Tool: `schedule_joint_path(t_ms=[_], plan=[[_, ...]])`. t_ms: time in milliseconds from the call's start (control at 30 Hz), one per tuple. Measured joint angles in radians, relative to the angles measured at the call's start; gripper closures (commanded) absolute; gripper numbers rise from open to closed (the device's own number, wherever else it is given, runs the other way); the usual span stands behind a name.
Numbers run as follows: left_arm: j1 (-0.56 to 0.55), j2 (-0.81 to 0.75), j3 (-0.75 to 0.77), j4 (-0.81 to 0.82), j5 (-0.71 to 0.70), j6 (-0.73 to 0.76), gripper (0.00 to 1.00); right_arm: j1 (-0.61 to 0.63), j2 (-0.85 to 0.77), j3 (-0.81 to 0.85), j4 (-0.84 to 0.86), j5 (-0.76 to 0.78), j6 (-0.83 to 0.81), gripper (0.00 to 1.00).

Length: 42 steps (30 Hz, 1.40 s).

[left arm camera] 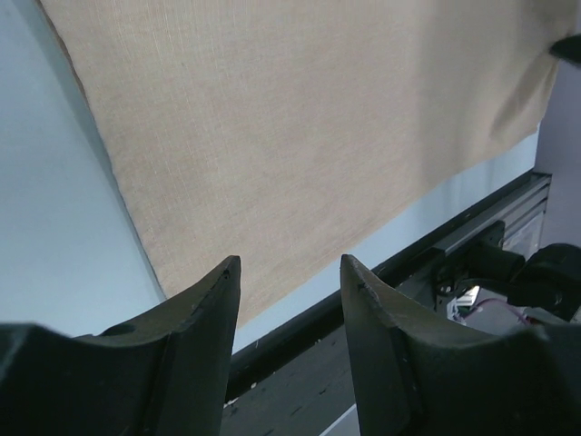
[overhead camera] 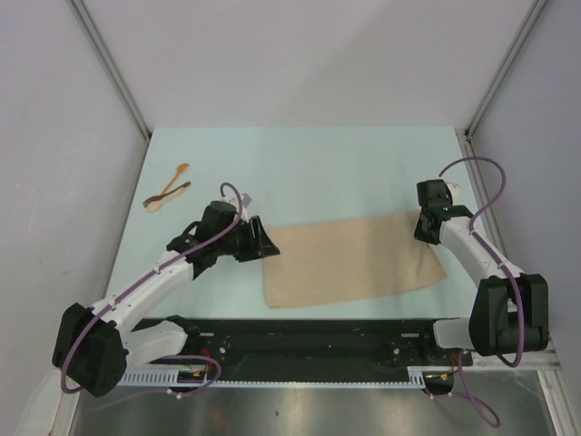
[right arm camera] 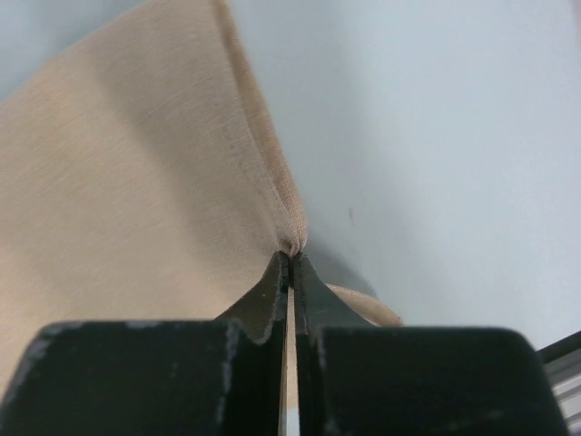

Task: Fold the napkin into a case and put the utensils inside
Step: Fold the rectangle-folded napkin at the center of the board.

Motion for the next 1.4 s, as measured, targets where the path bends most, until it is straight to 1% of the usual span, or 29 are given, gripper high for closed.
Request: schedule_joint_path(t_ms=[67,167,333,467,633,733,833,1000,1200,1400], plan=[[0.028,-0.009,0.000,0.011,0.010,-0.013,0.48,0.055,0.000,0.018,-0.021,0.020,-0.006,1.00],[0.089,-0.042,-0.003,0.014,0.020,-0.016,0.47,0.191,0.003,0.060,-0.068,0.038,0.007,1.00],[0.186,-0.113,-0.042,0.015,0.051,-0.007,0.47,0.494,0.056,0.166,-0.103,-0.005,0.103,1.00],[0.217,-0.126,-0.080,0.013,0.080,0.000,0.48,0.683,0.171,0.253,-0.082,-0.077,0.203,1.00],[0.228,-0.126,-0.109,0.010,0.107,0.002,0.48,0.834,0.349,0.342,-0.005,-0.167,0.305,1.00],[0.239,-0.131,-0.115,0.005,0.114,0.010,0.47,0.878,0.446,0.399,0.047,-0.215,0.340,1.00],[0.257,-0.145,-0.117,-0.003,0.109,0.017,0.47,0.896,0.510,0.440,0.087,-0.263,0.364,1.00],[0.283,-0.149,-0.127,-0.007,0.081,0.018,0.48,0.896,0.525,0.450,0.122,-0.309,0.385,1.00],[0.286,-0.149,-0.177,0.001,0.075,0.014,0.48,0.895,0.534,0.450,0.155,-0.347,0.415,1.00],[0.286,-0.145,-0.180,0.002,0.069,0.015,0.48,0.895,0.577,0.457,0.196,-0.393,0.451,1.00]])
